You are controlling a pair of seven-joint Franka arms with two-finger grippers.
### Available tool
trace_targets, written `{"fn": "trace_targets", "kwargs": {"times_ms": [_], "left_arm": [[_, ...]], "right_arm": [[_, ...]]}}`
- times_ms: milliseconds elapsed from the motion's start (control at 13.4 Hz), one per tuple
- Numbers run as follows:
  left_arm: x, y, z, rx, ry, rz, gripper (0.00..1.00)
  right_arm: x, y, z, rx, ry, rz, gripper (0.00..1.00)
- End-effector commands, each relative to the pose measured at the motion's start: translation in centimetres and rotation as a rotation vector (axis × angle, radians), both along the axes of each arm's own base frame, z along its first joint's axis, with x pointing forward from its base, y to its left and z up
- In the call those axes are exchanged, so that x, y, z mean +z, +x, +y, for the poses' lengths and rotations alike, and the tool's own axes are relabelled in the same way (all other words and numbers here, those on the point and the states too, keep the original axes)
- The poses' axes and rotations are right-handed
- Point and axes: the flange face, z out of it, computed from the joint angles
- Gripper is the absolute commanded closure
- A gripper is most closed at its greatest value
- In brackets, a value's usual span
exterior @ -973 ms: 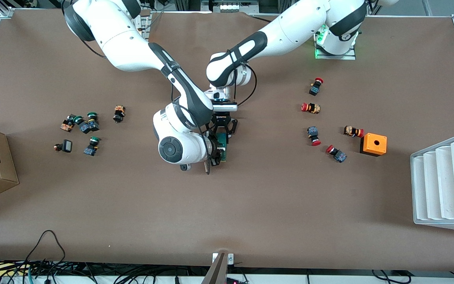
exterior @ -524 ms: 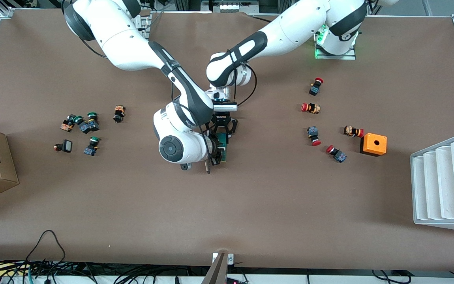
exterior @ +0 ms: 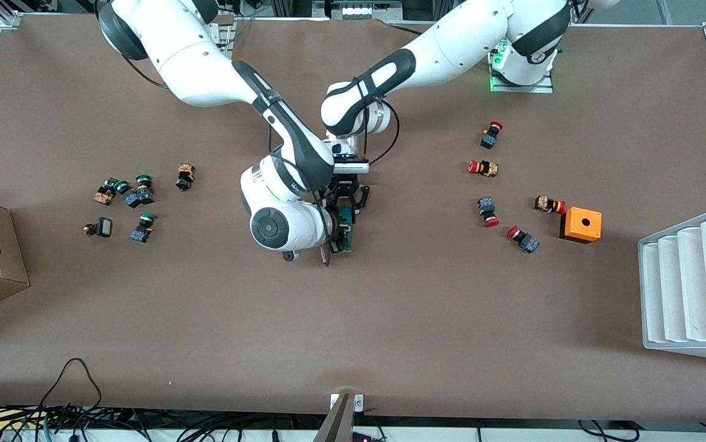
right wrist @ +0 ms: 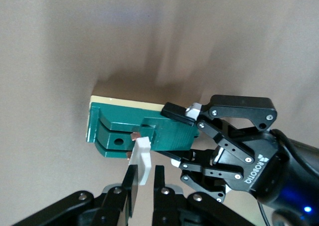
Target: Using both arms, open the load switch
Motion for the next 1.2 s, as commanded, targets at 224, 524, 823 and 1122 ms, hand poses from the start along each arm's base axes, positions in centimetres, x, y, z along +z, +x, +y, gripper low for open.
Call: {"fn": "trace_targets", "kwargs": {"times_ms": [224,524,823,1122], "left_arm": [[0.2,0.1,-1.5,-0.026,-0.042,-0.007,0.50],[0.2,0.1,-1.5,-0.026,-0.042,-0.007,0.50],[0.2,0.1,-1.5,-0.026,-0.042,-0.007,0.50],[0.2,0.1,-1.5,-0.026,-0.042,-0.007,0.50]], "right_arm": [[0.6,-1.4,0.0,0.024,-0.023,0.014,0.81],[0.2,-2.3,0.3,0.045,-0.034,0.016,0.81],[0.0,-2.8,0.5,0.056,-0.046,0.013,0.82],[-0.5,-2.9,0.4,0.057,-0.056,0.012,0.82]]}}
